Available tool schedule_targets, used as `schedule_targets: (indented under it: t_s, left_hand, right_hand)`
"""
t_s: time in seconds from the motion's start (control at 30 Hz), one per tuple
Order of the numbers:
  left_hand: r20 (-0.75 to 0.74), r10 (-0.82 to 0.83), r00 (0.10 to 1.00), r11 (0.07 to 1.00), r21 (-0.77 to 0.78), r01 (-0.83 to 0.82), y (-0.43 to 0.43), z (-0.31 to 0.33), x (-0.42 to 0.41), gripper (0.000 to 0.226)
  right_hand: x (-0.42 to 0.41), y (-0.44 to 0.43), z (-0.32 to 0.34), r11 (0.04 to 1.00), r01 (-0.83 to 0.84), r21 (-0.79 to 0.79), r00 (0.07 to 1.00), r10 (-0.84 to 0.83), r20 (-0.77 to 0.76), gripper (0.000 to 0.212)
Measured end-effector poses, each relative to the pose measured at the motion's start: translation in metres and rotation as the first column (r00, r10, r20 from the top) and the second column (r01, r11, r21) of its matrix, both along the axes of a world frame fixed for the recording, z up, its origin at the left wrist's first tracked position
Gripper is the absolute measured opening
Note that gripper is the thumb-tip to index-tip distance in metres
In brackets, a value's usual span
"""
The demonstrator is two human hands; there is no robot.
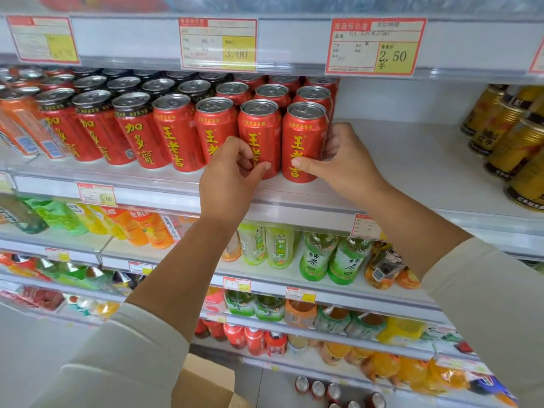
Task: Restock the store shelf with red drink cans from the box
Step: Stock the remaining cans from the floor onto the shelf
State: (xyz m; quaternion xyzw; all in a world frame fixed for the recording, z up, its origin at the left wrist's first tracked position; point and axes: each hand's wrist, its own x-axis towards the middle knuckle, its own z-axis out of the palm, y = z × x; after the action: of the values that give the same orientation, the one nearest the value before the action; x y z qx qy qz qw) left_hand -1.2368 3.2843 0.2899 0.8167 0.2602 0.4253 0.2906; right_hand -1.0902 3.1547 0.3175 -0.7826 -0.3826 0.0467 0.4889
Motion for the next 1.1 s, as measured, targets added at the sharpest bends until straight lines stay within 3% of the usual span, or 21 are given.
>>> schedule_targets:
  t_s: [0.1, 0.23, 0.33, 0.43, 0.5, 0.6, 0.7, 0.93, 1.1]
  left_hand:
    - [0.0, -0.036, 0.999, 0.999, 0.017, 0.036, -0.003, 0.0, -0.006, 0.026]
    - [0.069, -0.019, 0.997, 0.985, 0.171, 0.006, -0.029, -0.017, -0.025, 0.024]
    - [0.078, -0.061, 0.995, 0.976, 0.214, 0.043, -0.072, -0.046, -0.046, 0.021]
    - [-0.07, -0.157, 0.985, 0.97, 0.179, 0.167, -0.124, -0.099, -0.065, 0.021]
    - [-0.231, -0.223, 0.947, 0.972, 0.022, 0.235, -0.159, -0.147, -0.075, 0.024]
    - [-0.488, -0.345, 0.802, 0.929, -0.301, 0.216, -0.204, -0.232, -0.09, 0.036]
    - [-0.628, -0.478, 0.614, 0.855, -0.492, 0.163, -0.238, -0.315, -0.104, 0.04]
    - [-0.738, -0.628, 0.245, 0.762, -0.648, 0.004, -0.267, -0.524, -0.128, 0.039]
    - [-0.755, -0.647, 0.112, 0.763, -0.643, 0.068, -0.273, -0.68, -0.114, 0.047]
  right_hand:
    - [-0.009, -0.015, 0.0, 0.998, 0.065, -0.015, 0.997, -0.065, 0.04, 0.069]
    - [-0.037, -0.061, -0.013, 0.949, 0.199, 0.244, 0.958, -0.241, 0.157, 0.047]
    - [-0.067, -0.111, -0.037, 0.928, 0.186, 0.324, 0.956, -0.247, 0.158, 0.027]
    - [-0.089, -0.166, -0.094, 0.96, 0.16, 0.23, 0.983, -0.176, 0.052, 0.017]
    - [-0.097, -0.207, -0.153, 0.983, 0.179, 0.049, 0.981, -0.174, -0.086, 0.018]
    - [-0.108, -0.274, -0.252, 0.936, 0.211, -0.282, 0.909, -0.294, -0.296, 0.022]
    - [-0.124, -0.328, -0.338, 0.829, 0.244, -0.502, 0.764, -0.484, -0.427, 0.02]
    - [-0.166, -0.365, -0.531, 0.66, 0.182, -0.729, 0.482, -0.706, -0.519, 0.031]
    - [-0.193, -0.362, -0.698, 0.649, 0.135, -0.749, 0.344, -0.74, -0.578, 0.044]
